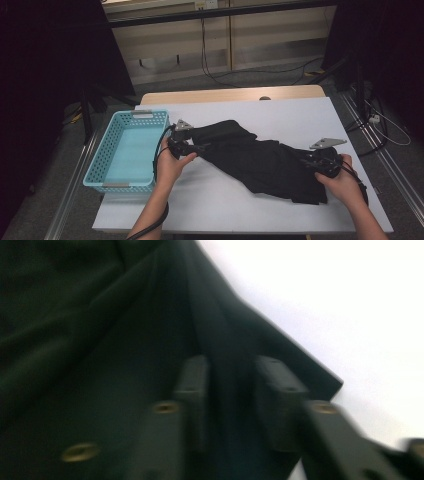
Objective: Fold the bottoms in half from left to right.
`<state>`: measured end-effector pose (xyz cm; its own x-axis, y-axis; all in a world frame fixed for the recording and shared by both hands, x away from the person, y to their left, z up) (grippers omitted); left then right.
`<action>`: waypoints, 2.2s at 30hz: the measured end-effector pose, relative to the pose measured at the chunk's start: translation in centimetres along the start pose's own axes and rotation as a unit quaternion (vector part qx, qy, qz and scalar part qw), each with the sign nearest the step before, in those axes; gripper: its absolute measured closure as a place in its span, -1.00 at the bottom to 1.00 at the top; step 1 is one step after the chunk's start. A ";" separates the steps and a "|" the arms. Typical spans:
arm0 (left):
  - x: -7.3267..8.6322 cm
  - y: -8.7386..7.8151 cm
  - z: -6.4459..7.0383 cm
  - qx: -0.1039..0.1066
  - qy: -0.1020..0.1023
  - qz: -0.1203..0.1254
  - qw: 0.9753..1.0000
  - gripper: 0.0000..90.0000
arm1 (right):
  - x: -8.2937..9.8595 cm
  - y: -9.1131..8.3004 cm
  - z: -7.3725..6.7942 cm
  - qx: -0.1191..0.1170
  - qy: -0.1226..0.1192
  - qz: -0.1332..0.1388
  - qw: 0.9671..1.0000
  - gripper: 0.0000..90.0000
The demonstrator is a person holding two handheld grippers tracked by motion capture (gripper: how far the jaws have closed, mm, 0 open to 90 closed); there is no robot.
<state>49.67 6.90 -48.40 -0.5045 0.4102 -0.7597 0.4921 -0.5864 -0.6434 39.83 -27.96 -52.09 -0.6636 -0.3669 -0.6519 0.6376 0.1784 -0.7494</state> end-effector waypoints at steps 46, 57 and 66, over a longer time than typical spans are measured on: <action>-0.2 -0.4 0.0 -0.004 0.001 0.006 1.000 -0.68 | -3.6 0.9 -16.9 -0.179 -0.090 0.029 0.979 0.55; 0.0 -0.6 -0.4 -0.008 -0.001 0.006 1.000 -0.68 | -7.0 2.0 -17.9 -0.190 -0.065 0.059 0.978 0.97; 0.0 -0.8 -0.5 -0.006 -0.002 0.007 1.000 -0.68 | -6.9 1.0 -15.6 -0.163 -0.061 0.061 0.983 -0.04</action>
<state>49.59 7.70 -47.95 -0.5008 0.3989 -0.7682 0.5072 -0.5838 -0.6339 38.91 -11.03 -50.11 -0.5255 -0.4287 -0.7349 0.5367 0.5032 -0.6773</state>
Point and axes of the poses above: each handheld gripper's, and its own axes: y roughly forward along the jaws, x roughly out of its underside, z roughly to its right, the point moved 10 cm from there along y, roughly forward along the jaws, and after that the axes turned 2 degrees about x, right-handed, at the moved point
